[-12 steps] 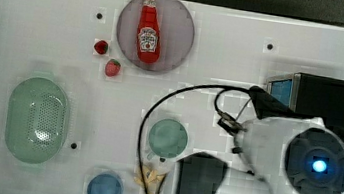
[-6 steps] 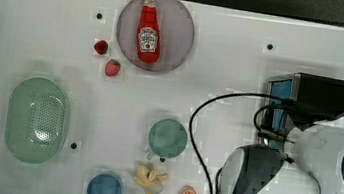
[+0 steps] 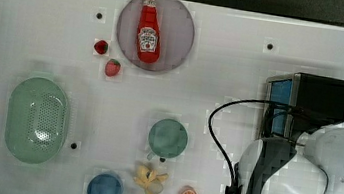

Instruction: Flap open oven.

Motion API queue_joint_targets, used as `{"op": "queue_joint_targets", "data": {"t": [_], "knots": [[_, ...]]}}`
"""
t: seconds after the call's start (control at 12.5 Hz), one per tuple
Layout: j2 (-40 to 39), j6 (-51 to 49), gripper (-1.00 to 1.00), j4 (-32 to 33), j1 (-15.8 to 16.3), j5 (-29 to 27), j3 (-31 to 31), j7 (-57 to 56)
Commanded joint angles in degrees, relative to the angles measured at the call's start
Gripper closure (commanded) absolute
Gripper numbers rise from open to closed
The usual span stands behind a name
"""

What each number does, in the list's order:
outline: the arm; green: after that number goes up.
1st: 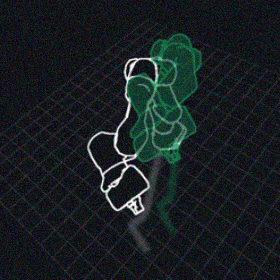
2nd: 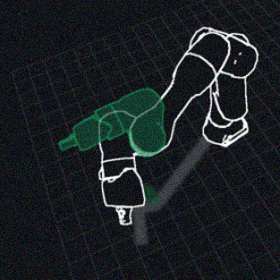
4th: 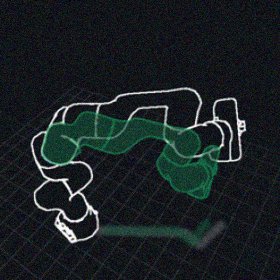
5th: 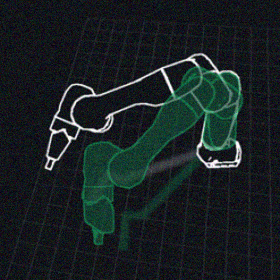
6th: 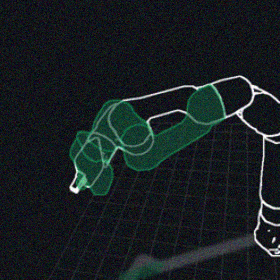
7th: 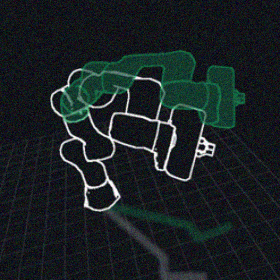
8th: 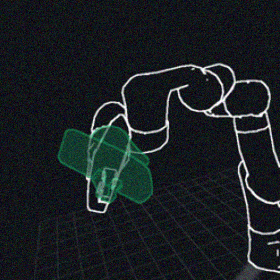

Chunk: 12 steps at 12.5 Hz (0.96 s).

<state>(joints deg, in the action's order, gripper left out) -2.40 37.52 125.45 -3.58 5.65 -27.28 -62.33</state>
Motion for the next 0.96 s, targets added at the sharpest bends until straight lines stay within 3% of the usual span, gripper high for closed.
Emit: {"op": "queue_joint_targets", "data": {"t": [0.08, 0.72, 0.96], "knots": [[-2.0, 3.1, 0.65, -0.5, 0.8, 0.0, 0.3, -3.0], [-8.1, 7.8, 0.65, -0.5, 1.3, -0.9, 1.8, -2.8], [-8.4, 7.7, 0.65, 0.2, 2.5, 1.7, 3.8, -1.9]]}}
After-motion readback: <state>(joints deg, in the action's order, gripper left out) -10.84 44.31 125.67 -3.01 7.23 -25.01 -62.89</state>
